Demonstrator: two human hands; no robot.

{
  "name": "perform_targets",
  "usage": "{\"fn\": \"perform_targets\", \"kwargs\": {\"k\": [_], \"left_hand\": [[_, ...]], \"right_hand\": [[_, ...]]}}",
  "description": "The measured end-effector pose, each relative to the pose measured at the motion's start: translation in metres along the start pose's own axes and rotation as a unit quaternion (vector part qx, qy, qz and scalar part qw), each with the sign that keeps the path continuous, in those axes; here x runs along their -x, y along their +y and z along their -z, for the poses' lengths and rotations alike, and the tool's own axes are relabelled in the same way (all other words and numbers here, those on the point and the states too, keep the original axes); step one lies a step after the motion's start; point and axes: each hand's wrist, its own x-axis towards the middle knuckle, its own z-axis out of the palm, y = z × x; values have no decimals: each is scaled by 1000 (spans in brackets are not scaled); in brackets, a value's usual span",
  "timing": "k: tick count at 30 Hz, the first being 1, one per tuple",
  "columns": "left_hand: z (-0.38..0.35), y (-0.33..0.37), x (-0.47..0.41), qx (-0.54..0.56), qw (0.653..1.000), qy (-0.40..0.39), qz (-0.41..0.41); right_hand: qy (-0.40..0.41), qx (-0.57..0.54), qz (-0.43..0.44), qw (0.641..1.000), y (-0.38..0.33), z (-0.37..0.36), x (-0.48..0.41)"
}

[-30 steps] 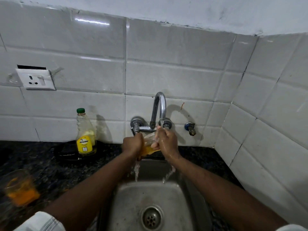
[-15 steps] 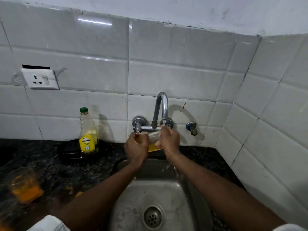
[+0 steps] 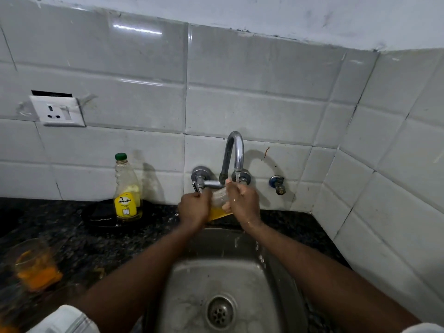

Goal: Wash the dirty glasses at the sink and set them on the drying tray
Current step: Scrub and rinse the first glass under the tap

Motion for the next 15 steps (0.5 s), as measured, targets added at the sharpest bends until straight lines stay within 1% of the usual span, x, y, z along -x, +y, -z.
{"fn": "perform_targets", "kwargs": {"k": [1, 2, 3, 4, 5, 6, 7, 8, 9, 10, 11, 12, 13, 14, 15], "left_hand": [[5, 6, -2, 25, 991, -71, 115], [9, 10, 0, 47, 971, -131, 192], [8, 11, 3, 61, 966, -139, 210], [6, 10, 7, 63, 975, -108, 185], [2, 8, 11, 50, 992, -38, 113], [-1, 2, 15, 36, 999, 37, 13], [-2, -1, 21, 28, 992, 84, -88], [-4, -4, 22, 16, 986, 104, -128], [-4, -4, 17, 17, 990, 100, -95], [-3, -1, 9, 36, 997, 68, -3], [-1, 3, 4, 60, 993, 0, 105], [4, 4, 1, 84, 973, -85, 196], [6, 2, -1, 93, 959, -136, 232], [5, 3, 1, 91, 958, -139, 233], [3, 4, 4, 86, 970, -105, 203]], "right_hand": [[-8, 19, 32, 999, 0, 2, 1], [-9, 41, 56, 998, 1, 2, -1], [-5, 60, 62, 996, 0, 2, -3], [4, 65, 55, 996, 0, 0, -5], [15, 51, 33, 998, 1, -2, -8], [27, 27, 9, 999, 2, -4, -9], [33, 3, -14, 999, 2, -6, -9], [34, -13, -26, 999, 1, -7, -8], [27, -8, -19, 999, 0, -6, -7], [16, 10, 6, 1000, 1, -5, -6], [0, 34, 33, 999, 2, -4, -6], [-14, 56, 58, 997, 2, -2, -6], [-23, 72, 69, 995, 2, -1, -6], [-21, 75, 70, 995, 3, -1, -7], [-8, 68, 58, 996, 3, -2, -9]]}}
